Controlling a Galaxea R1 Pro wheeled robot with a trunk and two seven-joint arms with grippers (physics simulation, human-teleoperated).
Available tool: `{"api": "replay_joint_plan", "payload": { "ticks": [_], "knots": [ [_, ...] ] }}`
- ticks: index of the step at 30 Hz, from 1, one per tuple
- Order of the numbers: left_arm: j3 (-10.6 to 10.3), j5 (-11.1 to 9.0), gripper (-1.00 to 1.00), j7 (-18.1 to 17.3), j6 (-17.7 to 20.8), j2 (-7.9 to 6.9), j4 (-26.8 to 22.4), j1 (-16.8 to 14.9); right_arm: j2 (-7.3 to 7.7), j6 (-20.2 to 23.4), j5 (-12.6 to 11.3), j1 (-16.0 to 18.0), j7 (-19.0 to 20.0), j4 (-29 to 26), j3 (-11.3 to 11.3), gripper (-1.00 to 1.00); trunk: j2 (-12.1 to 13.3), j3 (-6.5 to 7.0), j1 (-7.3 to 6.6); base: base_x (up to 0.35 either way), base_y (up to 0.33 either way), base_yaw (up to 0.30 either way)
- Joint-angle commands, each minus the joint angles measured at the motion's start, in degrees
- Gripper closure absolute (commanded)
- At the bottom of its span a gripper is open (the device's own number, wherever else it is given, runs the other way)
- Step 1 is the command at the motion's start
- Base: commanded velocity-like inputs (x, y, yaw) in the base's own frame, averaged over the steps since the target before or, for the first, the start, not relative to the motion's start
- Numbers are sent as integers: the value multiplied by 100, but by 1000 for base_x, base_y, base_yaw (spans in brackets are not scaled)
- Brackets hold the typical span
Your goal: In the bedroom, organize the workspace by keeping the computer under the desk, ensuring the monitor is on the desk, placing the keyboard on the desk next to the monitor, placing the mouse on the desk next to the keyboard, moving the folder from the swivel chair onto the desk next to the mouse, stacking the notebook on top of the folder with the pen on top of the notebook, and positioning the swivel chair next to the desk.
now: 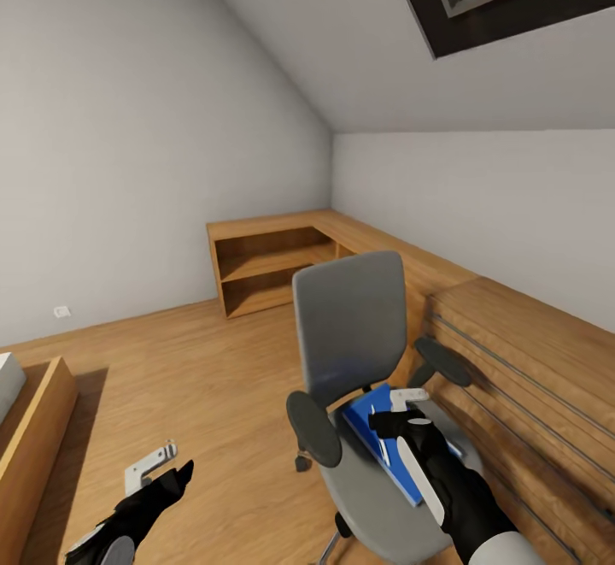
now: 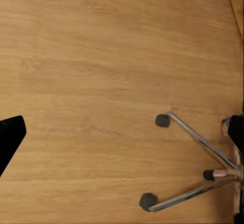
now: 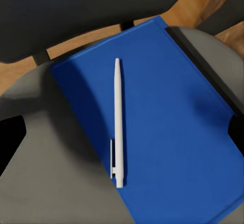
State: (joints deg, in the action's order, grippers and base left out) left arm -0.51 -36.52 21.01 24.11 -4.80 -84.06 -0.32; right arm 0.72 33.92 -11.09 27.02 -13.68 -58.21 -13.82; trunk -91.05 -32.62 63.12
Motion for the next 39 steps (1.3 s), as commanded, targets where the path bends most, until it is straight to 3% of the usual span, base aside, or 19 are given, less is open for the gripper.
{"api": "replay_joint_plan", "payload": {
  "ticks": [1, 3, 6, 9, 10, 11, 22, 24, 26, 28, 39],
  "knots": [
    [67, -69, -100, 56, 229, 5, -212, -3, 7, 20, -60, 5, -56, -7, -24, -100, -45, -25, 22, 0, 0, 0],
    [144, -92, -100, 63, 453, 21, -375, -3, 6, 21, -60, 5, -56, -7, -24, -100, -125, -61, 66, 0, 0, 0],
    [274, -324, -100, 74, 920, 117, -688, -3, 2, 25, -58, 5, -56, -6, -25, -100, -245, -115, 132, 0, 0, 0],
    [339, -702, -100, 77, 1098, 168, -808, -3, 0, 25, -53, 5, -60, -6, -25, -100, -366, -168, 198, 0, 0, 0],
    [369, -991, -100, 83, 1147, 194, -803, -3, -1, 24, -52, 5, -63, -6, -25, -100, -406, -186, 220, 0, 0, 0],
    [408, -1133, -100, 127, 1150, 196, -761, -3, 6, 47, -55, 5, -61, -6, -24, -100, -446, -204, 242, 0, 0, 0],
    [423, -1162, -100, 156, 1149, 192, -752, -3, -16, 67, -61, 65, -55, 500, 17, -100, -887, -402, 484, 0, 0, 0],
    [423, -1164, -100, 153, 1149, 186, -754, -3, -18, 76, -62, 314, -56, 676, 49, -100, -967, -438, 528, 0, 0, 0],
    [428, -1164, -100, 147, 1149, 182, -762, -3, -18, 63, -72, 837, -41, 1170, 78, -100, -1048, -474, 572, 0, 0, 0],
    [429, -1164, -100, 142, 1149, 182, -770, -3, -23, 36, -72, 1041, -34, 1342, 83, -100, -1088, -492, 594, 0, 0, 0],
    [436, -1164, -100, 115, 1149, 181, -773, -3, -17, -11, -93, 1175, 39, 1499, 87, -100, -1088, -492, 594, 0, 0, 0]
  ]
}}
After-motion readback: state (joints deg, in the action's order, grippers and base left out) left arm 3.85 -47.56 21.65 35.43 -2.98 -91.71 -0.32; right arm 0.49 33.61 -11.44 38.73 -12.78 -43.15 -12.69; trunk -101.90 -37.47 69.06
